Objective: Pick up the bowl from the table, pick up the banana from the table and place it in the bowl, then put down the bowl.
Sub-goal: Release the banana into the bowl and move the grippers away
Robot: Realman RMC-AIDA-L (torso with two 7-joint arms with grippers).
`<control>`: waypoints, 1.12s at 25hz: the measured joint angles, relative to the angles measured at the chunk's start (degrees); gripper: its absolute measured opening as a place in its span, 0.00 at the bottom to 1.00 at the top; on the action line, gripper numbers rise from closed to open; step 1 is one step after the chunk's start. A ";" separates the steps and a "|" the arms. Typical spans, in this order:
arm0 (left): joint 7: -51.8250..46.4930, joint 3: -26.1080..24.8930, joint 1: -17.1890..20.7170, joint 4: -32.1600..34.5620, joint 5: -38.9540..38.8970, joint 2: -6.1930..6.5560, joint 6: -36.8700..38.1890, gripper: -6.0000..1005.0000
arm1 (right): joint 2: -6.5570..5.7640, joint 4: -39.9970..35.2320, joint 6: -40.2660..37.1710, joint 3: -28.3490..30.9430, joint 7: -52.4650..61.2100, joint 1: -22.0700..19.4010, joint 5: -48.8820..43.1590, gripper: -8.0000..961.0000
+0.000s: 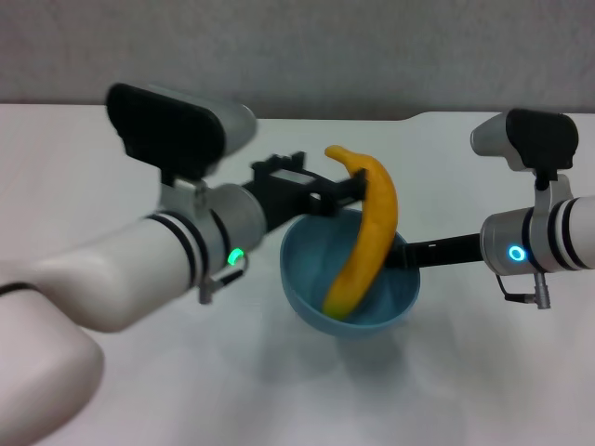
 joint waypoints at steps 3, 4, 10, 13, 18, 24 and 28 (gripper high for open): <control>0.02 -3.34 0.02 0.30 0.30 0.04 1.90 0.87 | 0.00 0.01 0.18 0.08 0.01 -0.04 -0.44 0.04; 0.03 -4.78 -0.06 0.68 0.55 0.07 2.58 0.87 | 0.00 0.00 0.23 0.08 0.01 -0.04 -0.55 0.04; 0.03 -10.61 -0.37 3.33 5.49 0.08 4.81 0.86 | -0.33 0.00 0.30 0.21 0.02 -0.03 -0.91 0.04; 0.03 -12.74 0.03 6.43 10.01 -0.14 3.70 0.86 | -0.45 0.01 0.26 2.14 0.11 0.01 -3.31 0.04; 0.01 -14.86 1.65 11.64 11.96 -0.12 0.40 0.86 | -0.53 0.05 1.93 5.98 2.00 1.36 -9.01 0.04; 0.01 -15.86 2.49 12.51 12.43 -0.12 -0.45 0.86 | -0.58 1.91 2.39 8.83 2.98 6.16 -15.46 0.04; -0.05 -15.95 2.32 13.09 12.51 -0.19 -0.62 0.86 | -0.44 6.17 0.87 10.20 2.67 9.92 -18.09 0.04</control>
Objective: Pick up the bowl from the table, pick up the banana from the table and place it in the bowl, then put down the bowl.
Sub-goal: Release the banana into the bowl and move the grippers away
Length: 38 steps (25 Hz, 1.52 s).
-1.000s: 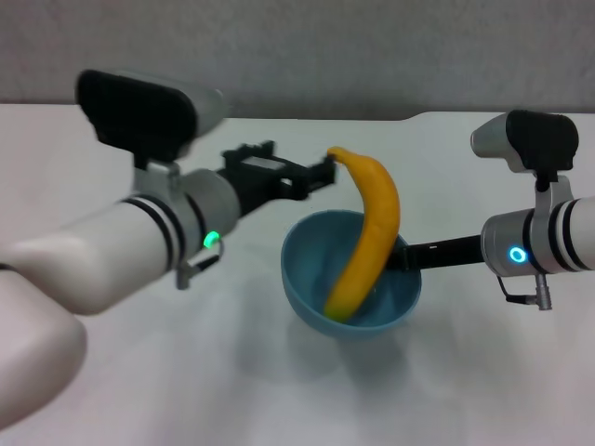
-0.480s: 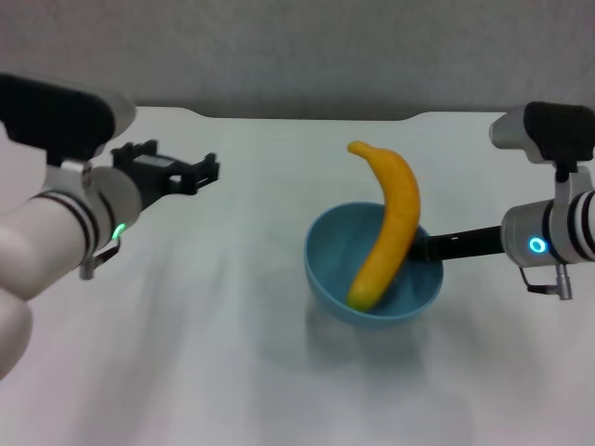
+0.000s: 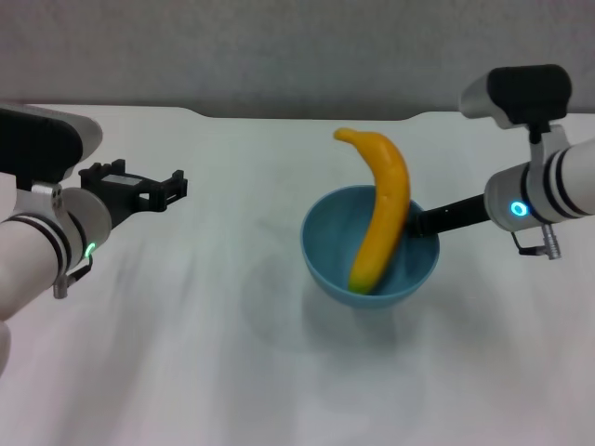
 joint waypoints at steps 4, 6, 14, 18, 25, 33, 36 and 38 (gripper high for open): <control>-0.19 -0.01 -0.11 1.02 -0.09 -0.06 -0.07 0.86 | 0.82 1.10 -0.68 -0.76 -0.61 0.69 0.36 0.04; -0.27 -0.02 -0.01 1.11 -0.33 -0.08 -0.07 0.86 | 1.06 1.21 -0.52 -1.77 -0.74 0.54 1.30 0.04; -0.36 0.06 0.53 1.15 -0.48 -0.16 0.13 0.86 | 1.17 2.14 -0.61 -8.86 -0.77 -1.36 6.60 0.04; -0.42 0.08 0.95 1.15 -0.49 -0.15 0.08 0.86 | 1.00 2.17 -0.90 -9.84 -0.73 -2.35 6.59 0.04; -1.04 0.08 1.22 1.15 -0.49 -0.15 0.01 0.86 | 0.80 2.18 -1.21 -9.72 -0.69 -3.14 6.51 0.05; -1.06 0.16 1.49 1.20 -0.49 -0.15 -0.03 0.87 | 0.82 2.15 -1.93 -9.88 -0.69 -3.18 6.31 0.06; -1.06 0.44 1.51 1.22 -0.49 -0.15 -0.14 0.87 | 0.82 2.20 -2.06 -9.91 -0.72 -3.19 6.16 0.06; -1.06 0.56 1.52 1.23 -0.49 -0.15 -0.21 0.87 | 0.82 2.22 -2.15 -10.01 -0.73 -3.19 5.85 0.06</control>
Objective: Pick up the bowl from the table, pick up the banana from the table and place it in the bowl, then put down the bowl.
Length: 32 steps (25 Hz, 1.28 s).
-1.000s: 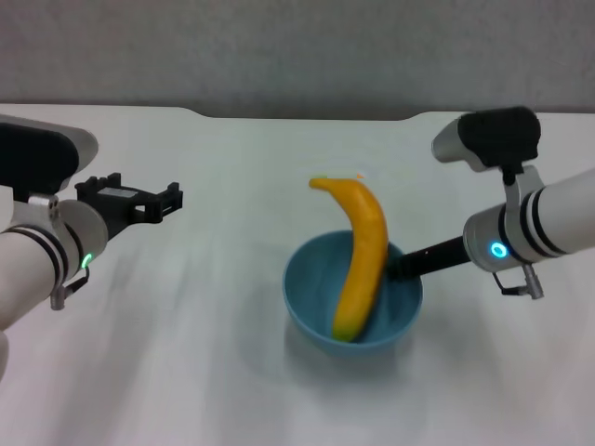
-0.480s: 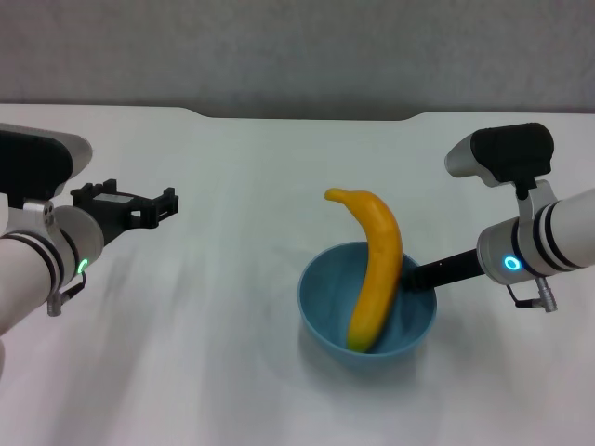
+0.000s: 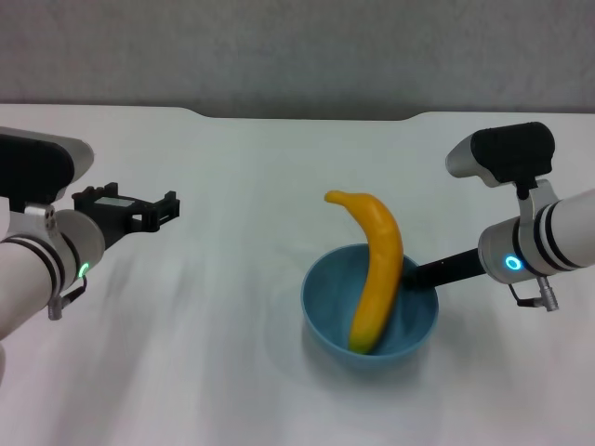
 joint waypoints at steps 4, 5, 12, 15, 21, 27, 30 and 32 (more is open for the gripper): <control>0.00 0.05 0.00 0.01 0.00 0.00 -0.12 0.87 | 0.12 -0.14 -0.37 -0.68 -0.02 0.00 -0.82 0.09; 0.00 0.05 0.00 0.01 0.00 0.00 -0.15 0.87 | 0.16 -0.31 -0.57 -1.07 -0.02 0.00 -0.90 0.10; 0.00 0.12 0.34 0.01 0.00 0.01 -0.18 0.87 | 0.26 -3.53 -2.81 -3.22 -0.19 -2.27 -0.94 0.23; 0.00 0.12 0.55 0.00 0.00 0.05 -0.46 0.87 | 0.19 -10.00 -2.61 -5.03 -0.43 -6.77 -0.73 0.50; 0.00 -0.29 2.01 -0.04 -0.22 0.23 -1.82 0.86 | -0.12 -19.64 -2.12 -4.84 -0.50 -13.93 -0.95 0.76; 0.05 0.01 5.41 0.22 -0.60 0.38 -10.34 0.86 | -0.12 -34.32 -6.59 -4.60 -2.57 -26.12 0.05 0.95; -0.36 -0.17 6.34 1.18 -0.73 0.32 -13.05 0.86 | -0.04 -37.31 -14.71 -5.76 -9.64 -32.17 7.96 0.95; -0.74 -0.03 6.39 2.34 -0.79 0.27 -14.08 0.86 | -0.04 -36.79 -15.93 -5.81 -12.48 -32.81 11.10 0.94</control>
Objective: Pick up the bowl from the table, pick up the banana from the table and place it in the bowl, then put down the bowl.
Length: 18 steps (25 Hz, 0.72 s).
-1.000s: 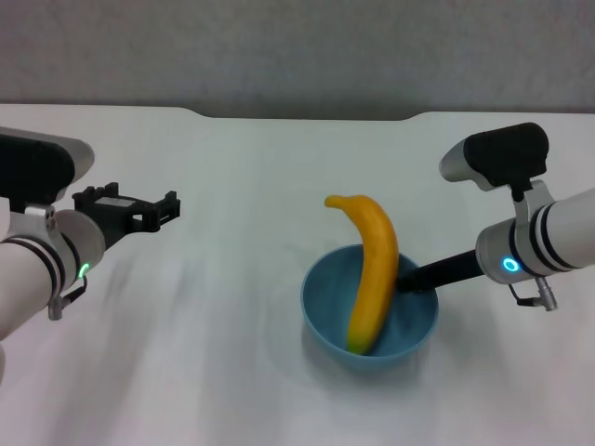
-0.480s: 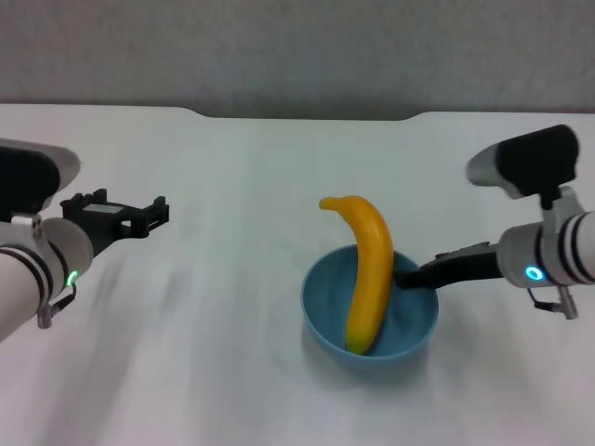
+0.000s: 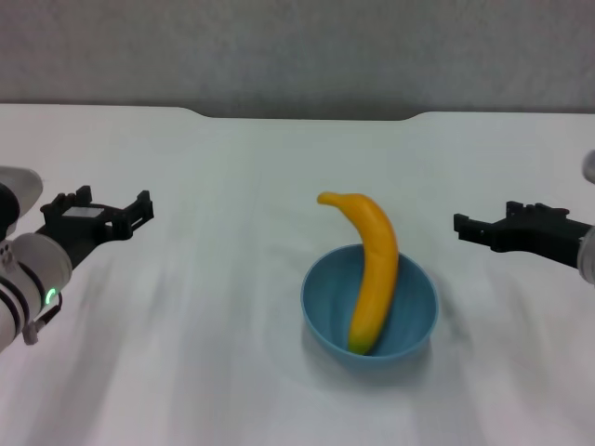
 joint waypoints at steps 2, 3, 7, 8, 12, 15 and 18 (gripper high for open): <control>-0.15 -0.01 -0.18 1.33 -0.01 -0.08 -0.72 0.86 | 0.02 1.53 -2.10 -0.07 -6.25 -0.92 6.88 0.94; -0.28 -0.01 -0.37 2.38 -0.01 -0.15 -1.31 0.86 | 0.04 2.52 -2.96 -0.07 -9.31 -1.18 10.01 0.94; -1.37 0.18 -0.72 5.22 -0.01 -0.22 -4.67 0.86 | 0.09 7.74 -5.88 -0.08 -22.85 -1.52 22.71 0.94; -1.78 0.18 -0.74 5.99 -0.01 -0.22 -5.73 0.86 | 0.12 9.26 -6.11 -0.08 -27.38 -1.53 27.11 0.94; -4.28 0.18 -1.11 8.81 0.00 -0.06 -8.97 0.86 | 0.19 14.23 -5.56 -0.03 -41.60 -1.53 41.18 0.94; -6.43 0.17 -2.07 11.35 0.22 0.08 -10.83 0.86 | 0.26 18.10 -3.66 0.37 -53.47 -1.44 52.31 0.94; -8.82 0.15 -2.95 13.45 0.55 0.13 -12.50 0.86 | 0.26 23.45 0.90 0.79 -64.13 -0.72 63.64 0.94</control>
